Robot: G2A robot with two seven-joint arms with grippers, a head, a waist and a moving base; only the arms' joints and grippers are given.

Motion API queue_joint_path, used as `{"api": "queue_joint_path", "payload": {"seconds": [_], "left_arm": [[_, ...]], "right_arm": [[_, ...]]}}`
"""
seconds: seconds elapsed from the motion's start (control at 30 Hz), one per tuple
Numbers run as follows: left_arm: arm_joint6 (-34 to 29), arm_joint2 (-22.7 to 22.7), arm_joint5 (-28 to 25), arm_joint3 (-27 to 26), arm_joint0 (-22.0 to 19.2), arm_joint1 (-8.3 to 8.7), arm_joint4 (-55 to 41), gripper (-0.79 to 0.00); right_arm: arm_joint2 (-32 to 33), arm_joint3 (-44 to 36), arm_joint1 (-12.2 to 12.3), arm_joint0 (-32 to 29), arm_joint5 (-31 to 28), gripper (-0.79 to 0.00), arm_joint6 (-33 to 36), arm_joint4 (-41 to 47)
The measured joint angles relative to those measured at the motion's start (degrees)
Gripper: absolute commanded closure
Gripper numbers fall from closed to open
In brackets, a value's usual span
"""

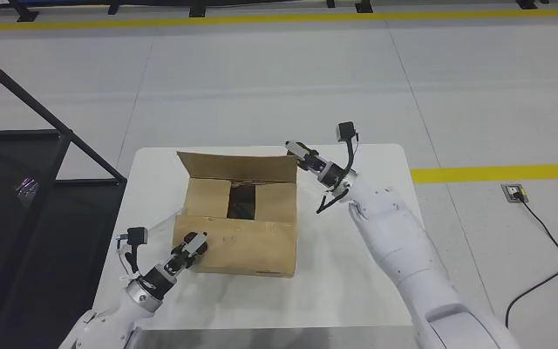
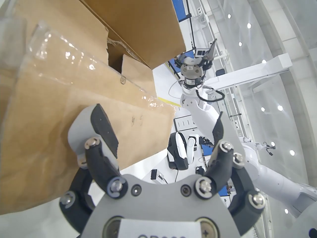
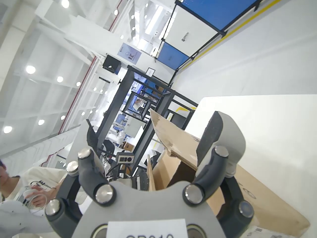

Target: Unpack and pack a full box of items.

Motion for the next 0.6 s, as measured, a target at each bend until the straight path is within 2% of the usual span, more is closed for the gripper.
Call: {"api": "queue_joint_path", "payload": {"seconds": [0.17,0.27,0.6], "left_arm": [[0.8,1.0,1.7,0.6,-1.4,-0.47,1.5,-0.785],[0.9,1.7,2.2,1.2,-2.3,-0.76,2.2,-0.785],[0.9,3.0,2.1,2.7,-4.1,-1.53,4.1,-0.785]], "right_arm": [[0.9,-5.8,1.4,-2.7,3.5,-0.785,10.2,2.5],[1.0,-10.1,2.1,-5.1,7.6,-0.785,12.8,2.5],[-0.3,-23.3,2.9,-13.5,19.6,-0.785,9.7,-0.3]]}}
